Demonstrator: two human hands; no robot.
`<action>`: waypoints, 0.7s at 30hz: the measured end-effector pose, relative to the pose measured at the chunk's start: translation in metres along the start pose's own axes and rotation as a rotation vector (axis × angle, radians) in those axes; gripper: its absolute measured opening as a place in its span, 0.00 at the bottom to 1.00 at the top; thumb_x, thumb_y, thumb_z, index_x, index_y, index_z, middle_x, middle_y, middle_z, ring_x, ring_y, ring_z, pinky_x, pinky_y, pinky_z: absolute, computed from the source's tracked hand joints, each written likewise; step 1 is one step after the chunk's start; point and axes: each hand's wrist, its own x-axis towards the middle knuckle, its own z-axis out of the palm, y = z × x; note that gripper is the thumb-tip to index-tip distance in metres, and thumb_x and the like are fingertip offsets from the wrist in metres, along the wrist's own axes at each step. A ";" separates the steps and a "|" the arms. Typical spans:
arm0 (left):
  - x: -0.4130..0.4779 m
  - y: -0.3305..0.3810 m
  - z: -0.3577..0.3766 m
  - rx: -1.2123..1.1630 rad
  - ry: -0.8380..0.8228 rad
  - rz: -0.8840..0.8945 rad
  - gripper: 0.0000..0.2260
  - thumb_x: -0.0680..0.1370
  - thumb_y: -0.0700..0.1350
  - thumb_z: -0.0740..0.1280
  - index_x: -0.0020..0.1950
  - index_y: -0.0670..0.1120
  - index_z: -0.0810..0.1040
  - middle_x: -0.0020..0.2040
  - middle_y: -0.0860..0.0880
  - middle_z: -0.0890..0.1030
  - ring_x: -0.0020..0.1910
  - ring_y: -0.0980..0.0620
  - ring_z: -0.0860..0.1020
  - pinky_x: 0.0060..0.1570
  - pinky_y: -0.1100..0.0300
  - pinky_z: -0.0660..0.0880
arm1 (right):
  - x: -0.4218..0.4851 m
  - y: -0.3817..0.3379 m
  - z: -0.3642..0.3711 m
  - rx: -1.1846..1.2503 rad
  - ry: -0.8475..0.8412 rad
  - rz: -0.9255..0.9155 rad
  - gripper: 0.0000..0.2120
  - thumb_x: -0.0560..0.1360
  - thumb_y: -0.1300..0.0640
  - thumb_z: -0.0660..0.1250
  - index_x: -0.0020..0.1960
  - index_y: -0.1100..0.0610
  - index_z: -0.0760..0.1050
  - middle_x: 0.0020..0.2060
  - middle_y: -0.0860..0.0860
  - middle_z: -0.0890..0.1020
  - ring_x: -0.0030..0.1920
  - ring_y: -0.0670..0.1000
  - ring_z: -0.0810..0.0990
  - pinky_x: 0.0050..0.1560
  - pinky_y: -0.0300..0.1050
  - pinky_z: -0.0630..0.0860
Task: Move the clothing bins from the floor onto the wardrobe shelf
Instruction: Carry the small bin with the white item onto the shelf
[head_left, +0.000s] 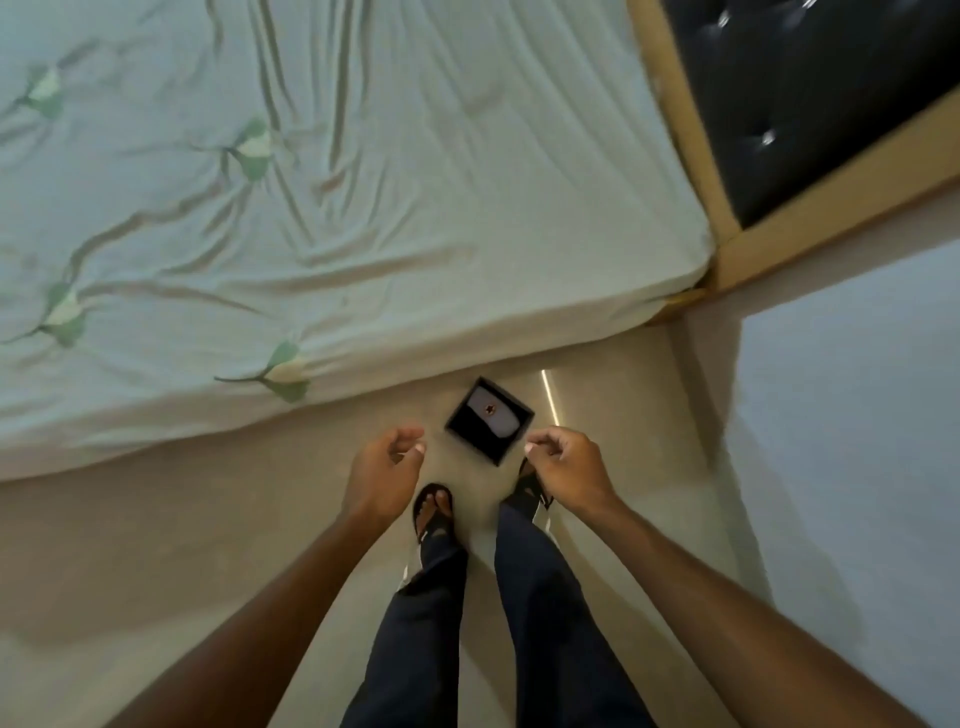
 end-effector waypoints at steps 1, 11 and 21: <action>0.019 -0.010 0.011 0.018 0.010 -0.025 0.09 0.79 0.44 0.65 0.58 0.50 0.79 0.49 0.51 0.82 0.50 0.52 0.81 0.52 0.57 0.77 | 0.020 0.014 0.008 -0.034 -0.031 0.017 0.11 0.73 0.54 0.68 0.54 0.53 0.81 0.44 0.47 0.84 0.45 0.45 0.82 0.53 0.44 0.79; 0.237 -0.168 0.158 0.348 -0.064 -0.098 0.15 0.76 0.48 0.64 0.62 0.51 0.78 0.61 0.50 0.79 0.56 0.51 0.78 0.54 0.55 0.76 | 0.225 0.213 0.101 -0.177 -0.164 0.193 0.17 0.74 0.54 0.67 0.63 0.50 0.76 0.54 0.49 0.82 0.54 0.50 0.80 0.59 0.48 0.78; 0.362 -0.235 0.229 0.879 -0.406 0.032 0.26 0.78 0.53 0.62 0.75 0.51 0.61 0.76 0.44 0.57 0.71 0.38 0.64 0.66 0.45 0.68 | 0.301 0.302 0.160 -0.274 -0.289 0.115 0.30 0.74 0.44 0.65 0.74 0.45 0.62 0.59 0.51 0.80 0.58 0.54 0.80 0.61 0.54 0.76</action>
